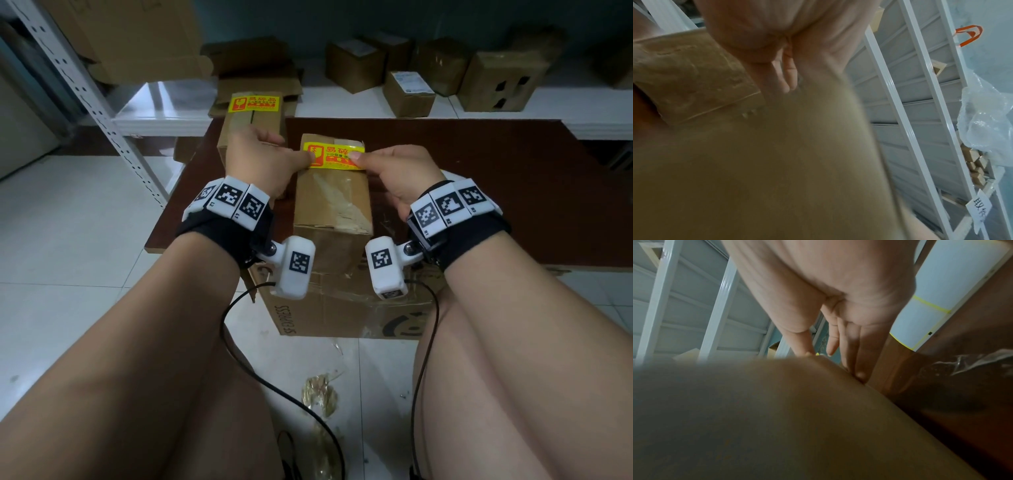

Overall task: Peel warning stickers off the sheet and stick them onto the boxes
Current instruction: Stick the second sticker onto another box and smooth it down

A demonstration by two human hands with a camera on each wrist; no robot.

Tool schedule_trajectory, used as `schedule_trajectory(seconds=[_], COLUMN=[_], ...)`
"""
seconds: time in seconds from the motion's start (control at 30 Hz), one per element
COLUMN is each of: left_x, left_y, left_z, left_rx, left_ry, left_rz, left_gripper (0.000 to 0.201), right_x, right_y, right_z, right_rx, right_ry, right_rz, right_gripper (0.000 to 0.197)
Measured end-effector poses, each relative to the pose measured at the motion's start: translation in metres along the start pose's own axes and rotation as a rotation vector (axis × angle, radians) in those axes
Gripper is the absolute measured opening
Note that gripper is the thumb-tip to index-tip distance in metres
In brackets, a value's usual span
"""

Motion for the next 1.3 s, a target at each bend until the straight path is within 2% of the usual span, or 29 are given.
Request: schedule_trajectory(seconds=[0.1, 0.2, 0.4, 0.53, 0.73, 0.8, 0.93, 1.0, 1.1, 1.13, 1.2, 1.3], left_x=[0.004, 0.005, 0.012, 0.012, 0.011, 0.011, 0.008, 0.008, 0.007, 0.007, 0.009, 0.011], left_y=[0.012, 0.022, 0.044, 0.059, 0.056, 0.053, 0.049, 0.048, 0.049, 0.049, 0.049, 0.047], left_z=[-0.004, -0.005, 0.007, 0.015, 0.014, 0.014, 0.017, 0.021, 0.03, 0.031, 0.032, 0.03], left_rx=[0.007, 0.002, -0.149, -0.194, -0.172, -0.189, -0.245, -0.28, -0.317, -0.325, -0.344, -0.36], left_ry=[0.087, 0.232, 0.352, 0.362, 0.294, 0.283, 0.259, 0.257, 0.245, 0.241, 0.23, 0.227], left_rz=[0.055, 0.024, 0.036, 0.074, 0.138, 0.142, 0.146, 0.149, 0.174, 0.18, 0.193, 0.199], left_gripper=[0.051, 0.063, 0.047, 0.029, 0.035, 0.046, 0.082, 0.093, 0.107, 0.106, 0.089, 0.066], right_x=[-0.002, -0.007, -0.023, -0.028, -0.028, -0.026, -0.023, -0.022, -0.021, -0.021, -0.022, -0.021], right_y=[0.006, 0.017, 0.043, 0.055, 0.06, 0.056, 0.044, 0.039, 0.038, 0.039, 0.041, 0.038], right_z=[-0.006, -0.008, -0.021, -0.024, -0.025, -0.027, -0.033, -0.035, -0.039, -0.04, -0.04, -0.039], right_rx=[0.025, 0.041, 0.086, 0.015, -0.094, -0.132, -0.16, -0.107, 0.054, 0.102, 0.156, 0.187], right_ry=[-0.034, -0.14, -0.131, -0.075, 0.0, 0.032, 0.047, 0.014, -0.005, 0.03, 0.09, 0.046], right_rz=[-0.054, -0.133, -0.346, -0.448, -0.517, -0.511, -0.475, -0.445, -0.437, -0.449, -0.476, -0.467], right_gripper=[0.024, 0.025, 0.03, 0.047, 0.062, 0.065, 0.068, 0.067, 0.07, 0.073, 0.074, 0.06])
Point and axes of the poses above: each hand's wrist, its own y-axis away from the middle knuckle, its own z-axis out of the palm, x = y × z, the point moved 4 cm from there along -y, towards the middle knuckle, and after that the axes turned 2 degrees about x, right-handed, at the moved point
